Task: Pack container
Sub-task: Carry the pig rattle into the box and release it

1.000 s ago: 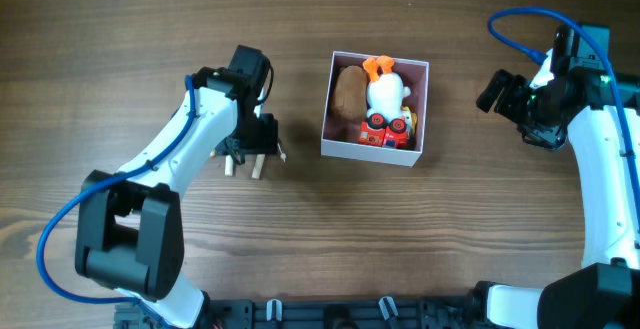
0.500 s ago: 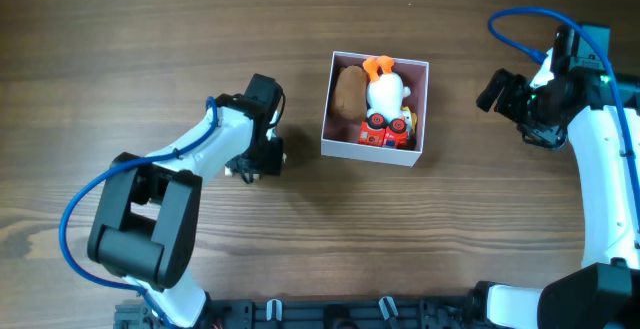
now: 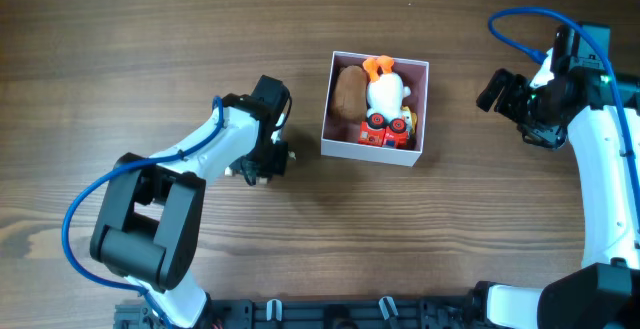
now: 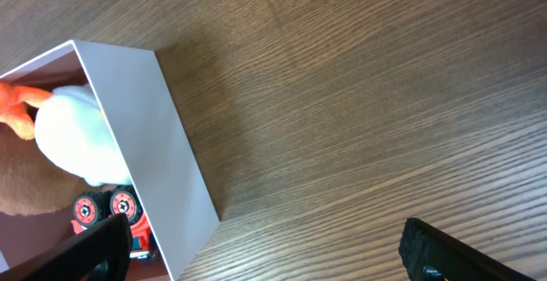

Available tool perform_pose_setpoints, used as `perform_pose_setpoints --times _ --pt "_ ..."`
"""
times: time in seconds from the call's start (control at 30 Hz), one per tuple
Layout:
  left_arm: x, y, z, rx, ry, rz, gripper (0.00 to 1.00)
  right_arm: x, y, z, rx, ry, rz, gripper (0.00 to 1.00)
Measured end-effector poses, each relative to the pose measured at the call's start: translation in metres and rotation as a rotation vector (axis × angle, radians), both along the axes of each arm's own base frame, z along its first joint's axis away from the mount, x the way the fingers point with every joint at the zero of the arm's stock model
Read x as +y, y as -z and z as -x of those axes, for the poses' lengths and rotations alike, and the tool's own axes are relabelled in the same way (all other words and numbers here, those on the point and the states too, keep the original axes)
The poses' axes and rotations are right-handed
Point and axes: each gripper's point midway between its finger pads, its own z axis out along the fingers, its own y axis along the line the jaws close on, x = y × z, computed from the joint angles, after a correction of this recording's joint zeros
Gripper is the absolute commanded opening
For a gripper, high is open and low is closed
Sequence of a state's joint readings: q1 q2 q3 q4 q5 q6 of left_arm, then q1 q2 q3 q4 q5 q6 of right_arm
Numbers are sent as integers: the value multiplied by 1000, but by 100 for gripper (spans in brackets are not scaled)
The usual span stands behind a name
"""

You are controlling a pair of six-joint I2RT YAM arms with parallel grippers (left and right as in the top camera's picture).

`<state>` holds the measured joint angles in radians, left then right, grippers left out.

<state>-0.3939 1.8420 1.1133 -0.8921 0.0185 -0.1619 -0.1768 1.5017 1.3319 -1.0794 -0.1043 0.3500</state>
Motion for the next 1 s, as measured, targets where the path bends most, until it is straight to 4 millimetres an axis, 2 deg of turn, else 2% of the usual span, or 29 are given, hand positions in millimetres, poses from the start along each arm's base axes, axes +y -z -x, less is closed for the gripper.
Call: perform_pose_setpoints --times 0.07,0.13,0.17,0.3,0.37,0.47,0.57,0.63,0.8,0.83,0.87,0.9,1.0 --pt "-4 -14 -2 17 5 1 4 0 0 0 -1 0 0 100" --pt "-17 -42 -19 -20 17 24 4 0 0 -1 -2 0 0 100" --pt "-28 -60 -34 -75 30 50 4 0 0 -1 -3 0 0 100" --pt "-68 -126 -71 -265 111 139 4 0 0 -1 -2 0 0 100" --pt "-98 -163 -87 -397 172 208 4 0 0 -1 -2 0 0 100" --pt "-131 -190 -90 -500 244 278 4 0 0 -1 -2 0 0 100" --pt "-157 -190 -84 -521 327 304 4 0 0 -1 -3 0 0 100" --pt "-168 -179 -80 -504 386 296 4 0 0 -1 -2 0 0 100" --pt "-176 -128 -66 -373 501 223 4 0 0 -1 -2 0 0 100" --pt "-176 -115 -64 -342 521 207 6 0 0 -1 -2 0 0 100" --pt "-176 -108 -63 -323 531 197 16 0 0 -1 -2 0 0 100" --pt "-175 -99 -62 -301 541 186 31 0 0 -1 -2 0 0 100" --pt "-174 -89 -60 -281 563 174 54 0 0 -1 -2 0 0 100"
